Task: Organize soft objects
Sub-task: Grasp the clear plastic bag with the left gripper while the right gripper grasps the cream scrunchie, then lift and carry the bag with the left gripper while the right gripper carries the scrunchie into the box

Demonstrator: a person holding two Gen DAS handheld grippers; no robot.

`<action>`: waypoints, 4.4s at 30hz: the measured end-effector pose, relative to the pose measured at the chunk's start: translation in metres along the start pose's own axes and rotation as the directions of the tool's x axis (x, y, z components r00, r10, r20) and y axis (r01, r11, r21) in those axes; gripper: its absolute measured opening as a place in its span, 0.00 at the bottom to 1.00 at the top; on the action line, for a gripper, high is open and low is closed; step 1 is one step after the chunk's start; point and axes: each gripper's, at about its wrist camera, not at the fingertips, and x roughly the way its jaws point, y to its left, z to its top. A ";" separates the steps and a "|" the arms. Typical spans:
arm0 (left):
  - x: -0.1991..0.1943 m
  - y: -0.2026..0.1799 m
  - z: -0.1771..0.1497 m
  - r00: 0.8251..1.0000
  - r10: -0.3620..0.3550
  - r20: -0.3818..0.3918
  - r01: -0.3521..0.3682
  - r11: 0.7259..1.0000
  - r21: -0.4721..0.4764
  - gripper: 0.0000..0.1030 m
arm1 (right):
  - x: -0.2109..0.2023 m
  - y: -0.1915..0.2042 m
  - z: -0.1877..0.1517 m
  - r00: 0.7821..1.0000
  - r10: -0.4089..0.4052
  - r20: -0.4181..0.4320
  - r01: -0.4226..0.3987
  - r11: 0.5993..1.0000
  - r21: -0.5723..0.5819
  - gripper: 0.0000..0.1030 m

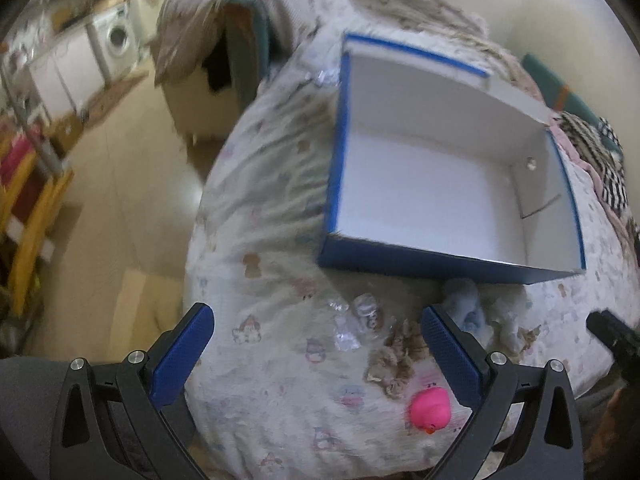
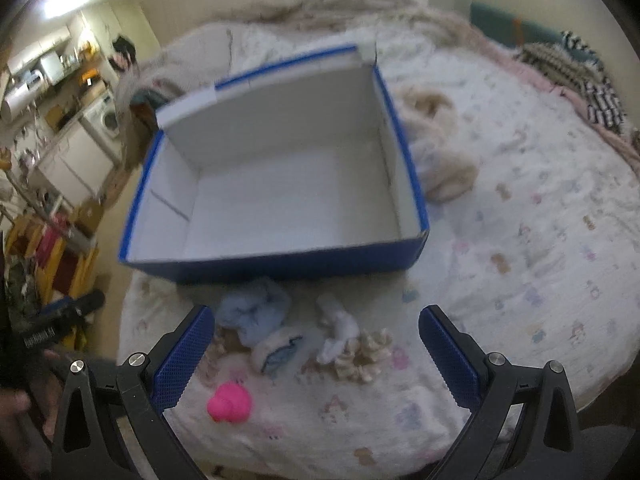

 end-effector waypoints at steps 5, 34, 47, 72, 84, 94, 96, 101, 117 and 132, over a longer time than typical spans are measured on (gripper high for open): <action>0.043 0.009 0.004 0.982 -0.048 -0.184 0.038 0.997 -0.060 0.85 | 0.029 -0.005 0.004 0.993 -0.020 -0.118 0.017 1.000 -0.023 1.00; 0.142 -0.022 -0.017 0.946 -0.024 -0.322 0.014 0.999 -0.031 0.15 | 0.098 -0.086 -0.015 0.944 0.045 -0.326 0.060 0.950 0.306 0.85; 0.115 -0.037 -0.020 0.967 0.021 -0.254 -0.018 1.000 0.012 0.15 | 0.094 -0.081 -0.018 0.945 0.083 -0.317 0.009 0.961 0.277 0.17; 0.000 -0.030 -0.030 0.995 0.051 -0.086 -0.059 0.995 -0.086 0.15 | -0.017 -0.023 -0.005 0.972 0.229 0.050 -0.233 0.967 0.105 0.17; -0.061 -0.054 0.014 0.992 0.054 0.115 -0.054 0.999 -0.011 0.15 | -0.030 -0.008 0.032 0.958 0.257 0.128 -0.264 0.964 0.034 0.17; -0.054 -0.082 0.067 0.986 0.023 0.167 -0.035 0.997 0.070 0.15 | -0.025 0.003 0.081 0.954 0.250 0.166 -0.248 0.968 -0.032 0.17; -0.049 -0.090 0.074 0.984 0.021 0.175 -0.037 0.996 0.086 0.15 | -0.021 0.005 0.089 0.954 0.247 0.171 -0.243 0.969 -0.043 0.17; -0.027 -0.111 0.087 0.986 0.008 0.167 -0.032 0.989 0.143 0.15 | 0.001 0.004 0.101 0.958 0.239 0.160 -0.235 0.971 -0.041 0.17; 0.059 -0.135 0.084 0.999 0.002 0.032 -0.008 0.980 0.198 0.15 | 0.084 0.003 0.087 0.994 0.106 -0.015 -0.107 0.992 -0.060 0.17; 0.072 -0.131 0.084 1.000 0.000 -0.022 0.004 0.985 0.174 0.16 | 0.106 0.007 0.084 0.994 0.073 -0.086 -0.079 0.995 -0.068 0.17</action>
